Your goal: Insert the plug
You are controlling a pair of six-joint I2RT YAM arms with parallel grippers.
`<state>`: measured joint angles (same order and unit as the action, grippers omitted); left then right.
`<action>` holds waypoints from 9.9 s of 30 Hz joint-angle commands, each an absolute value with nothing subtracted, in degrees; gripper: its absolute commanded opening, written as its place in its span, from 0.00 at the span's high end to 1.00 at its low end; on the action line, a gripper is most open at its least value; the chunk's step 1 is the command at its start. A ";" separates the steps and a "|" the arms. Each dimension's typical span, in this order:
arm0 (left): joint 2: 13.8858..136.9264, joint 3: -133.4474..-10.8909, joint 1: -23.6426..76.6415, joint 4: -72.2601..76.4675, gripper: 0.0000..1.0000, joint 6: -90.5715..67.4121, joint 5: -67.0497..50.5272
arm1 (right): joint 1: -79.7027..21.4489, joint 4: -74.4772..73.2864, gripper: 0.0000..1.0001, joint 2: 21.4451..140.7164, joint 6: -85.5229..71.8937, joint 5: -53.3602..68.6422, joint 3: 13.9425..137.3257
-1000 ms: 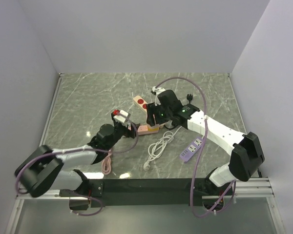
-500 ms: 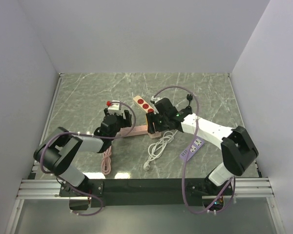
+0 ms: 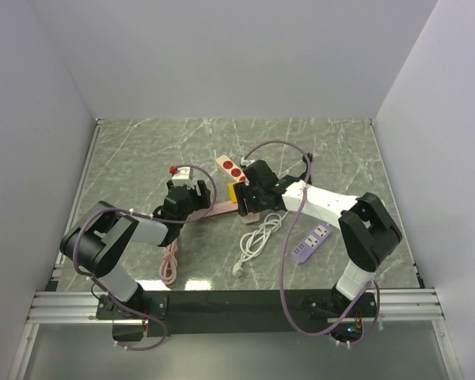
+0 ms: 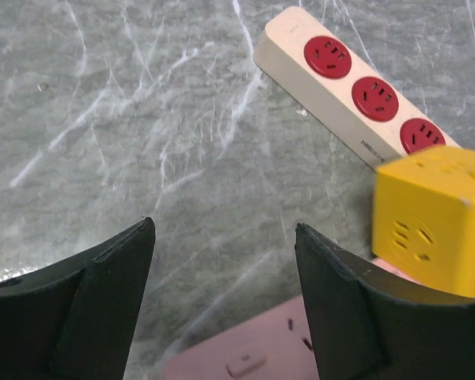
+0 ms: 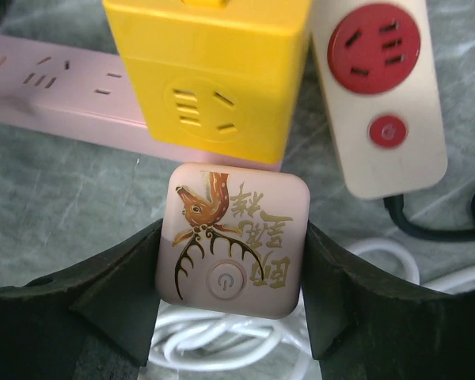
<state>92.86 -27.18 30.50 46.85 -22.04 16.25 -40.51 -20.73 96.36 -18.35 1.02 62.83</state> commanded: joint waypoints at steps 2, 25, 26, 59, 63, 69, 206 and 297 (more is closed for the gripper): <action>92.72 -25.05 30.50 48.34 0.24 -25.48 14.15 | -40.34 -16.17 1.00 98.52 -17.75 -2.28 67.67; 99.14 -21.36 37.79 58.53 0.26 -30.93 12.31 | -37.45 -13.62 1.00 106.26 -16.08 -6.68 77.87; 100.18 -21.53 37.88 58.97 0.26 -31.11 12.13 | -37.35 -13.80 1.00 106.17 -16.08 -7.11 77.96; 70.76 -12.83 42.98 46.96 0.23 -29.62 25.84 | -39.54 6.76 1.00 82.88 -4.05 13.18 58.01; 69.96 -14.33 42.98 41.05 0.23 -31.64 27.60 | -40.60 8.87 1.00 84.19 -1.32 15.73 57.74; 72.50 -14.76 42.45 40.53 0.24 -33.04 27.25 | -41.31 9.76 1.00 89.20 1.04 19.86 59.94; 80.51 -12.48 36.65 44.21 0.41 -35.86 20.92 | -52.47 4.13 1.00 111.89 -4.65 -2.72 52.30; 39.91 -11.60 34.63 19.87 0.39 -35.24 32.87 | -65.21 2.64 1.00 131.21 -8.89 -7.74 72.67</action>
